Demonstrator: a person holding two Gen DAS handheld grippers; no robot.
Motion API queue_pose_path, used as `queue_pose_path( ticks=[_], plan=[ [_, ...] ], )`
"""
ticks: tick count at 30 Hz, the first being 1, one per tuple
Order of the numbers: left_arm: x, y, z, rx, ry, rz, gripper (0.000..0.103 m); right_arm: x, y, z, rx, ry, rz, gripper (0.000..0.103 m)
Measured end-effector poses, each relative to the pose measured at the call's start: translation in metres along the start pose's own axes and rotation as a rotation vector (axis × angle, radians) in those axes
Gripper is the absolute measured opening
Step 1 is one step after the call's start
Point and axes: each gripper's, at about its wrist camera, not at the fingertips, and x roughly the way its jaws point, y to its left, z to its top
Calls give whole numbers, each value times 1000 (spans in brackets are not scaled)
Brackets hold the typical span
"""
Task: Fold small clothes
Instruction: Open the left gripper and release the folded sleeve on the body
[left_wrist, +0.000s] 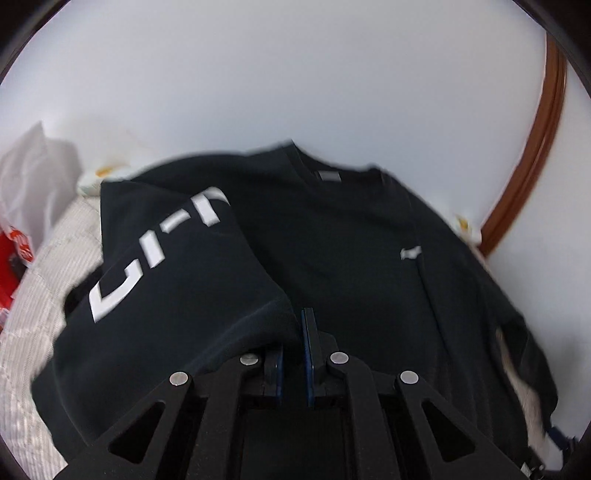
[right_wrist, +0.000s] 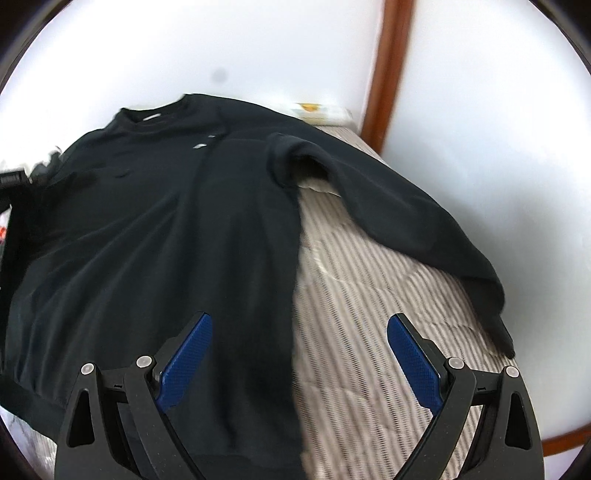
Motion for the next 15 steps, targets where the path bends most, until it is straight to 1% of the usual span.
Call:
queue_pose_path(
  ticks=[3,4,5,6,7,9,10,11,12,13,15],
  plan=[
    [5,-10,-12,19,55,27,11,2,-9,-2,12,3,-4,95],
    [3,-11,-15,20,68,31,15,1,-10,-3,11,0,-5,95],
    [-1,-9,-19,16,75,26,22,0,-8,-3,7,-6,-4,95],
    [-9,-7,-24,12,73,13,27,-2,-6,-3,1,-12,-2,95],
    [-15,-6,-29,14,65,8,33,-5,-2,-3,-11,-25,7,95],
    [-32,0,-39,36,47,11,43,-9,6,-1,-35,-43,24,95],
    [-38,3,-42,47,42,13,56,-12,13,1,-50,-55,36,95],
    [-49,9,-48,62,27,22,59,-14,18,3,-62,-69,51,95],
    [-62,17,-57,75,6,37,59,-16,27,5,-80,-79,70,95],
    [-68,23,-60,79,1,48,59,-16,34,8,-93,-80,79,95],
    [-85,45,-75,68,1,81,59,-19,56,13,-134,-106,116,91]
  ],
)
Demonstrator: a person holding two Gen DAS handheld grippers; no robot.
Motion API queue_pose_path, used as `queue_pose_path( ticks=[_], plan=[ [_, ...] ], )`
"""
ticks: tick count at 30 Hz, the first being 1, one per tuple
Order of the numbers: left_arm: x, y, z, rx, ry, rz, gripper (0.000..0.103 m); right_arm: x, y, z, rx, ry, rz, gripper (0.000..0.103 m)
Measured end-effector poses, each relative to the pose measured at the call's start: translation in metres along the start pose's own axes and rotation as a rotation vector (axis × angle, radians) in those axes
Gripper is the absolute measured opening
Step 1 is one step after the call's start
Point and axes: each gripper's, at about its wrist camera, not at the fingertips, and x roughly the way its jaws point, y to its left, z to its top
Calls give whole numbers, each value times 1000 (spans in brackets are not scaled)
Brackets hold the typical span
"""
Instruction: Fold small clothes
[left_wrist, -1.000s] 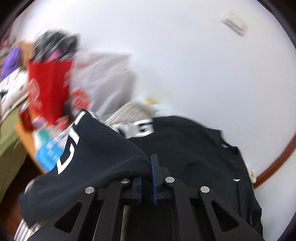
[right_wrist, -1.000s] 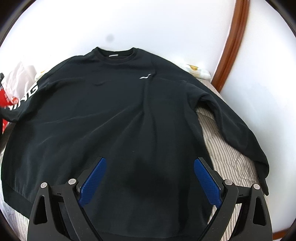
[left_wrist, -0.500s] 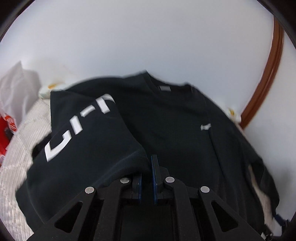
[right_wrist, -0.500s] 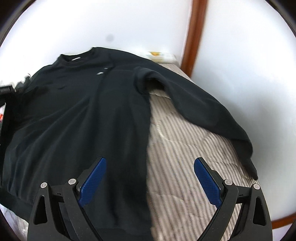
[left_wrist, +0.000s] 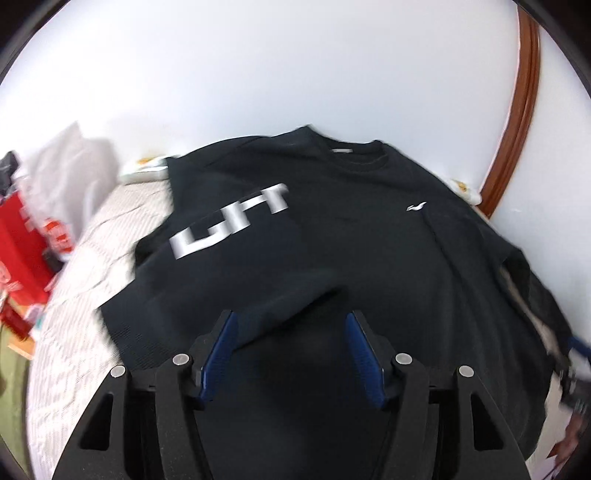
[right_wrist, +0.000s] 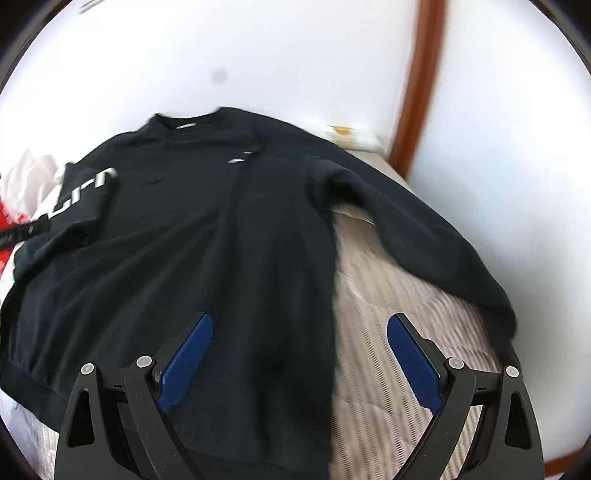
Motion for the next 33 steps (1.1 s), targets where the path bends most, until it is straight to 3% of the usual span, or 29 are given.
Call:
queue_pose_path(
  ticks=[2,5,7,9,14,18,23,28,30,32,33],
  plan=[
    [-5,19,-10,-32,11,23,59,6,22,7,-48,1,27,73],
    [-16,56,-37,-88,37,81,59,18,62,18,-119,6,88,64],
    [-19,72,-54,-102,53,103,59,27,92,26,-172,-2,127,64],
    [-23,91,-72,-123,62,80,59,37,123,36,-217,-11,172,65],
    [-27,120,-92,-196,13,68,58,56,190,53,-317,-6,289,66],
    [-24,131,-93,-236,-3,25,54,65,235,56,-412,-13,293,66],
    [-6,126,-87,-226,32,-26,41,66,279,48,-600,-78,292,66],
    [-3,124,-86,-199,29,3,29,77,305,44,-695,-92,309,66],
    [-3,128,-87,-216,29,7,23,78,311,44,-706,-110,338,52],
    [-3,131,-87,-232,27,-9,23,79,315,47,-710,-91,395,13],
    [-4,133,-88,-238,25,-15,23,78,314,50,-694,-95,411,10]
  ],
)
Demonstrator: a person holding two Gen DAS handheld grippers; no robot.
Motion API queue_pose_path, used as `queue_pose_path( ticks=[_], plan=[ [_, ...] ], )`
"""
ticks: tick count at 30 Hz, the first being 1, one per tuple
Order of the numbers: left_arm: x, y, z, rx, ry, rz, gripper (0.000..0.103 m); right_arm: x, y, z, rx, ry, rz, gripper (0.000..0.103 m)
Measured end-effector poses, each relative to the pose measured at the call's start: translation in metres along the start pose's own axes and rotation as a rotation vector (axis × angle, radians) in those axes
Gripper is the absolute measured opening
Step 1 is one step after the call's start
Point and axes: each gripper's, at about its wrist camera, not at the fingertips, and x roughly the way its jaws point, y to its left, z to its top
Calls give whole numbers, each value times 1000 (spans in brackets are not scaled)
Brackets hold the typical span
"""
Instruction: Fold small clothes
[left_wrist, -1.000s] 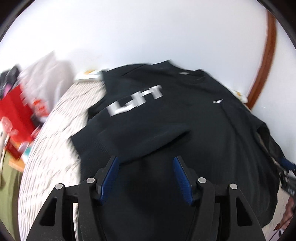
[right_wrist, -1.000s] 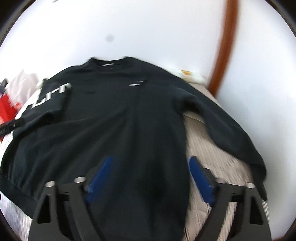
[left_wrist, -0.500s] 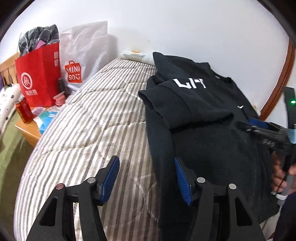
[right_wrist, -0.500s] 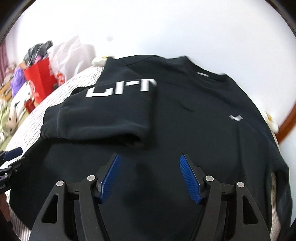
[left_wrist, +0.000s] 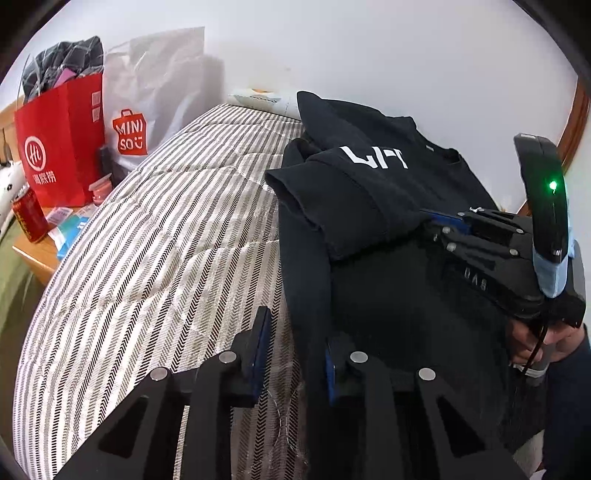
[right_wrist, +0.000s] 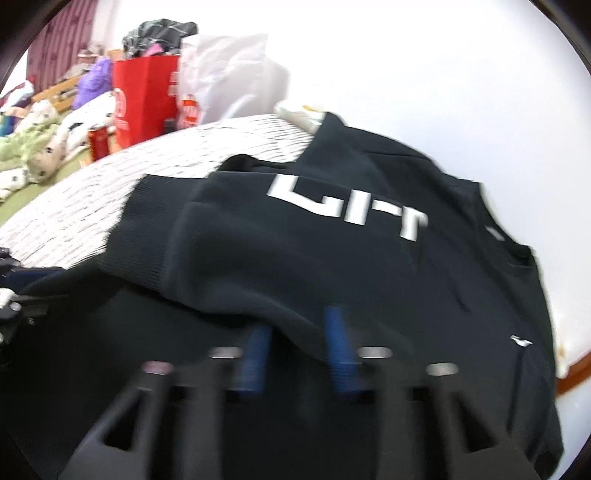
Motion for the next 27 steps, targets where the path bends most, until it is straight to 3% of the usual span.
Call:
queue_pose_path(
  ticks=[3,7,10,15,18,20,23,27],
  plan=[
    [-1,3,-1,-15,-1,-14,21,-23,-21,3,84,-100,-6,6],
    [-1,5,-1,-26,-1,-25,21,-53,-75,-1,267,-166,-10,5],
    [-1,6,0,-27,-1,-27,21,-60,-120,-19,398,-155,-90,5],
    [-1,6,0,-29,-2,-30,21,-56,-176,-61,565,-55,-162,7],
    [-2,2,-2,0,1,-8,21,-62,-189,-88,612,-7,-178,21],
    [-5,-2,-5,30,8,10,21,-74,-188,-106,618,8,-200,40],
    [-12,-3,-11,43,26,7,24,-97,-180,-135,597,38,-272,52],
    [-25,-3,-24,70,48,-9,28,-133,-174,-182,601,84,-366,60]
  ],
)
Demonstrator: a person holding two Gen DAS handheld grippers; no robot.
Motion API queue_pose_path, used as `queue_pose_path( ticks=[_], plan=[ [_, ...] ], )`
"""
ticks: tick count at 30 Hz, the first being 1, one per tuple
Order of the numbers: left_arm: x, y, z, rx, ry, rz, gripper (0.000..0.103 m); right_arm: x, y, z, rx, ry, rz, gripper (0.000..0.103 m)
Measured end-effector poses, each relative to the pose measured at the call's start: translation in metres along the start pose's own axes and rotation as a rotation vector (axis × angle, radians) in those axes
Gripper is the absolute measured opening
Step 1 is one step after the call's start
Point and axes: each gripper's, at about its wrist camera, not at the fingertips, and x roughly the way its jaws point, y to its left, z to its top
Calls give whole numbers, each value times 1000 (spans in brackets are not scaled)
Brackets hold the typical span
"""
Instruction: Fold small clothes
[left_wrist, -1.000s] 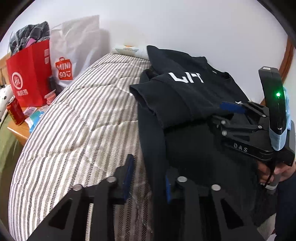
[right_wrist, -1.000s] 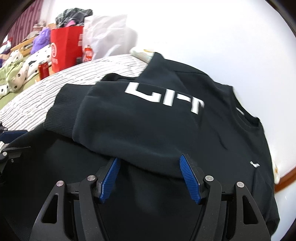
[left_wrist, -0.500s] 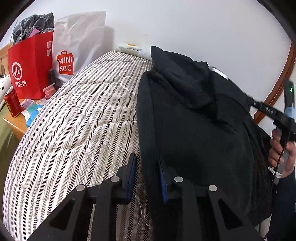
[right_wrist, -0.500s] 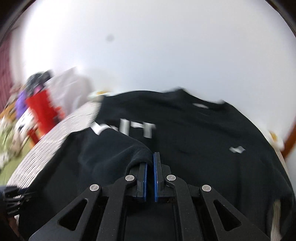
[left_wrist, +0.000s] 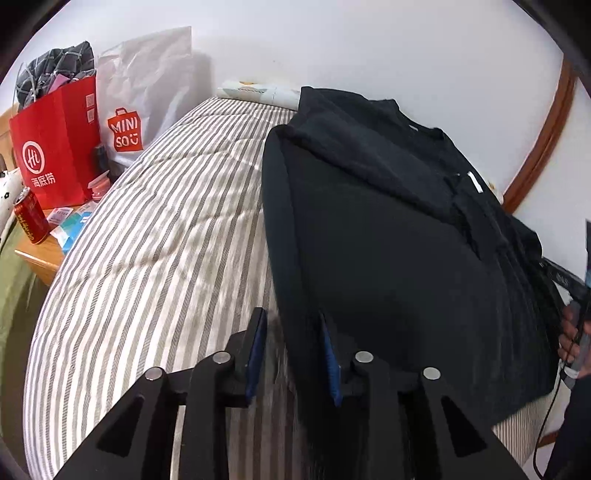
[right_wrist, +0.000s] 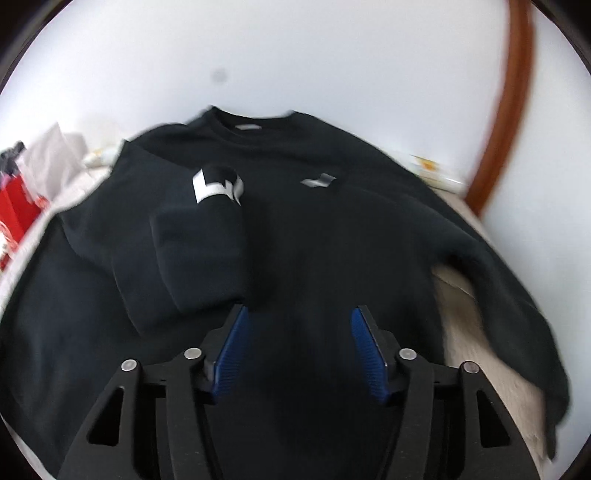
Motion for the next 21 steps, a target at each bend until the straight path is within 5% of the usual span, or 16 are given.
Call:
queue_pose_path(
  ticks=[7,15,17,18,20,21],
  plan=[
    [-14,-4,-16,20,15,-57,31,-39,-59,-79,112,86,-81,74],
    [-15,-15,-22,55,-1,5,23,-52,-63,-126,192,100,50,72],
    [-15,-15,-22,39,5,10,15,-47,-56,-123,198,99,93,42],
    [-16,-15,-22,32,7,14,11,-48,-54,-123,200,79,97,39],
    [-21,-9,-22,4,-1,-10,10,-50,-53,-120,179,71,77,14],
    [-22,-7,-24,-8,4,-21,9,-52,-55,-119,185,71,97,13]
  ],
)
